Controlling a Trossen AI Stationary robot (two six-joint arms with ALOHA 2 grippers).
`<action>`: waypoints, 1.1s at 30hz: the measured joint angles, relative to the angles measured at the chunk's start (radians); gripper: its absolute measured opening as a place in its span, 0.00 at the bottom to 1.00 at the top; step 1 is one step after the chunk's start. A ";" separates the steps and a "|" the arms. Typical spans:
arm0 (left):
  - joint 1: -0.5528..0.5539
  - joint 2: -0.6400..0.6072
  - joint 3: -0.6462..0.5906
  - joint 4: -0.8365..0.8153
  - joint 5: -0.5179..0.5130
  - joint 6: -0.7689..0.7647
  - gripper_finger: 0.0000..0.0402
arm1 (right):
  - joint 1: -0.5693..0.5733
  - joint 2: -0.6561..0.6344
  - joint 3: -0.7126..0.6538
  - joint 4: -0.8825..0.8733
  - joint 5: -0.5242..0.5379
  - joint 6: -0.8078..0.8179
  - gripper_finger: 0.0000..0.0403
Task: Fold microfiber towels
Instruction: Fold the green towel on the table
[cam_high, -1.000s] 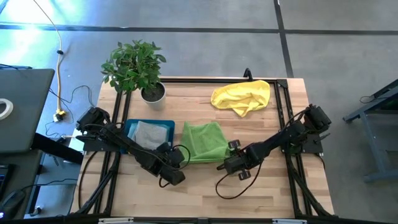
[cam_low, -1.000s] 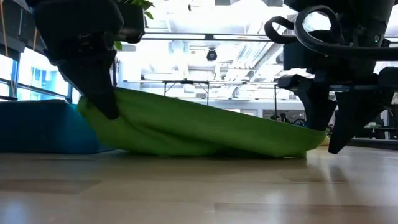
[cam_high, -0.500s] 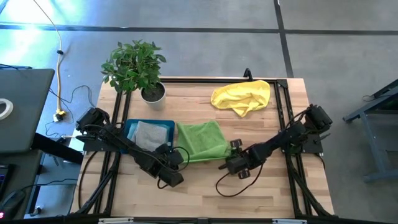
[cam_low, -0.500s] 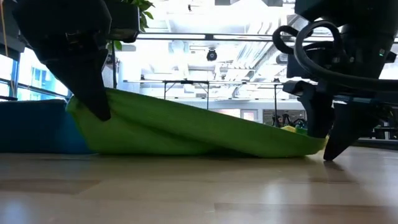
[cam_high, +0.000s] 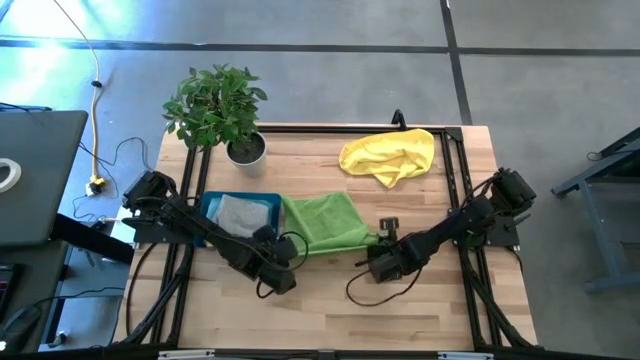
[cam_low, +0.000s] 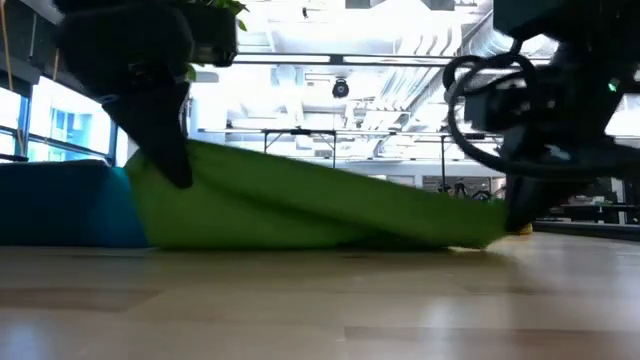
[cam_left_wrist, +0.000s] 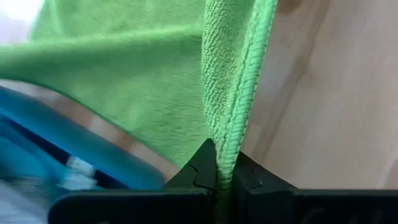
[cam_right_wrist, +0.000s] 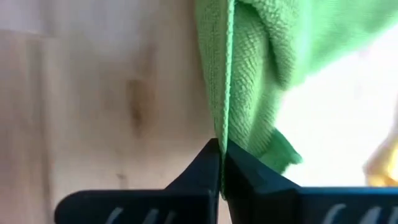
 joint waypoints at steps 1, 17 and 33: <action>0.007 0.000 0.018 -0.030 -0.002 0.016 0.00 | 0.003 -0.007 0.014 -0.037 0.018 0.019 0.01; 0.061 0.000 0.483 -0.562 -0.348 0.362 0.00 | 0.060 -0.081 0.360 -0.832 0.301 0.256 0.00; 0.064 -0.001 0.717 -0.608 -0.512 0.609 0.00 | 0.048 -0.208 0.531 -0.866 0.382 0.161 0.00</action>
